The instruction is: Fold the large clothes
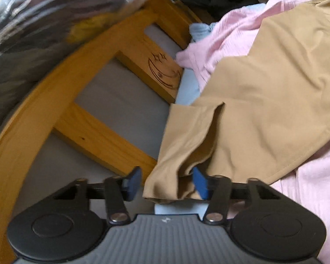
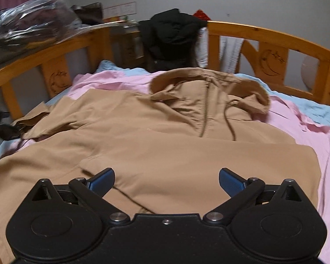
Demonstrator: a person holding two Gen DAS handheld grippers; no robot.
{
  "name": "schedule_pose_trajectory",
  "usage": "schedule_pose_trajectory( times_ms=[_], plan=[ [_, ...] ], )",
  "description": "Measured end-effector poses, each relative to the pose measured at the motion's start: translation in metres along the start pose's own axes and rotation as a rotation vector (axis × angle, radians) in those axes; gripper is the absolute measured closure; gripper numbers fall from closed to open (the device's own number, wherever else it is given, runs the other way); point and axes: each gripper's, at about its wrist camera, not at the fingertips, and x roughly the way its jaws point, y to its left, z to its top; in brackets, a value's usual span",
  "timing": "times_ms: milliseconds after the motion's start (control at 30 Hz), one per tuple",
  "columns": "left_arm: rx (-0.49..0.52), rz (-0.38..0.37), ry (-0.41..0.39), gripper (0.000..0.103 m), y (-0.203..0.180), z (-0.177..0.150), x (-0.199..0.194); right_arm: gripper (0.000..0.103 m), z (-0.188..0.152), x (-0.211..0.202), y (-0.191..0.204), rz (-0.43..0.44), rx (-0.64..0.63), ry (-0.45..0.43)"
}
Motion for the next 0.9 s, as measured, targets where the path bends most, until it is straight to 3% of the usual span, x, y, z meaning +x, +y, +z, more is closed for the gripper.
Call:
schedule_pose_trajectory(
  times_ms=[33,67,133,267,400,500,700,800,900],
  plan=[
    [-0.008,-0.016,0.010,0.090,0.001,0.001,0.001,0.002,0.000,-0.001,0.001,0.004,-0.003,-0.001],
    [-0.018,-0.027,0.020,0.098,0.000,0.001,0.001,0.002,0.001,-0.002,0.003,0.007,-0.004,-0.003],
    [-0.068,-0.046,0.023,0.103,0.008,0.003,0.001,0.001,0.002,-0.005,0.005,0.014,-0.001,-0.008],
    [-0.202,-0.112,-0.007,0.103,0.035,0.011,-0.021,0.001,0.007,-0.009,0.009,0.033,0.008,-0.019],
    [-0.344,-0.243,-0.061,0.103,0.071,0.026,-0.055,0.001,0.014,-0.010,0.016,0.073,0.032,-0.028],
    [-0.414,-0.369,-0.117,0.103,0.089,0.036,-0.096,0.001,0.022,-0.005,0.016,0.216,0.163,-0.007],
    [-0.424,-0.609,-0.205,0.103,0.085,0.054,-0.168,0.001,0.036,0.026,0.024,0.582,0.580,0.084],
    [-0.377,-0.718,-0.230,0.103,0.064,0.054,-0.196,0.001,0.045,0.040,0.032,0.651,0.720,0.075],
    [-0.314,-0.797,-0.260,0.103,0.033,0.048,-0.222,0.001,0.056,0.057,0.040,0.685,0.779,0.115]
  ],
)
